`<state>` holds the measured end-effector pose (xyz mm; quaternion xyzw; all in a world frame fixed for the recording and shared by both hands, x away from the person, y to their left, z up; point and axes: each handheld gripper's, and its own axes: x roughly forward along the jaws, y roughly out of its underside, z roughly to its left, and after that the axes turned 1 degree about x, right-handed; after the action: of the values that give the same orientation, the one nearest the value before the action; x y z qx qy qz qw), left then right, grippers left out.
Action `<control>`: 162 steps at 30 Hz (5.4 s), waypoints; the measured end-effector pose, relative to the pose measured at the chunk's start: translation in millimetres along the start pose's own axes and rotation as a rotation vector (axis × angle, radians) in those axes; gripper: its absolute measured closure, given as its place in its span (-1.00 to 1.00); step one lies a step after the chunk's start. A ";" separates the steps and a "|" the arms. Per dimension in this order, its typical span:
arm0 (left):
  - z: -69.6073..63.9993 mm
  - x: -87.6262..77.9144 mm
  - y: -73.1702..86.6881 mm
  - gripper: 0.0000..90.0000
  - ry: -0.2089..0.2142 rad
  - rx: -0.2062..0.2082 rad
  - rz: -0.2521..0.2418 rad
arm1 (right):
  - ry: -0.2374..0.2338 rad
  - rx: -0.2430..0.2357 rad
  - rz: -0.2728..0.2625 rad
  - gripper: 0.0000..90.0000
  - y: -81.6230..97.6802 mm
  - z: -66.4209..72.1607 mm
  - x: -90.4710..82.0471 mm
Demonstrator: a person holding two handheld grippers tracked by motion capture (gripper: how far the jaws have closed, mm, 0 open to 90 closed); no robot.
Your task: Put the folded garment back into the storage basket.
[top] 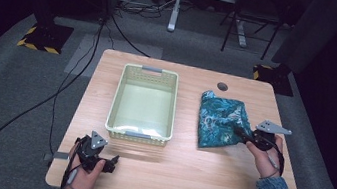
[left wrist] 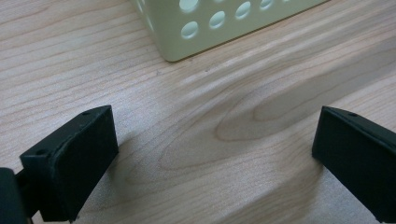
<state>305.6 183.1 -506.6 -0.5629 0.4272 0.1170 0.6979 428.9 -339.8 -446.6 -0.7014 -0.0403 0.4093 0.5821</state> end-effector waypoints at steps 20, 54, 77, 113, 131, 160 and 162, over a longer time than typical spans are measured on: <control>0.0 0.0 0.1 -1.00 0.000 -0.001 0.000 | 0.005 -0.093 -0.107 0.82 -44.8 16.3 -21.0; -0.1 -0.1 0.2 -1.00 -0.001 -0.002 0.000 | -0.021 -0.177 -0.205 0.82 -103.2 43.1 -24.7; -0.1 0.0 0.2 -1.00 0.000 -0.002 0.000 | -0.038 -0.204 -0.249 0.81 -131.0 52.6 -17.4; -0.4 -1.0 0.9 -1.00 -0.005 -0.006 0.001 | -0.081 -0.249 -0.313 0.81 -172.2 91.7 6.4; -0.3 -1.0 0.9 -1.00 -0.006 -0.004 0.001 | -0.123 -0.272 -0.342 0.80 -188.0 111.3 24.3; -0.3 -1.1 1.1 -1.00 -0.006 -0.004 0.001 | -0.232 -0.334 -0.357 0.78 -203.9 156.9 72.9; -0.3 -1.1 1.1 -1.00 -0.006 -0.004 0.001 | -0.235 -0.342 -0.355 0.78 -203.4 160.0 77.4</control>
<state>304.1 183.6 -506.5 -0.5637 0.4252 0.1200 0.6979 466.1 -108.3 -312.6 -0.7191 -0.2987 0.3667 0.5091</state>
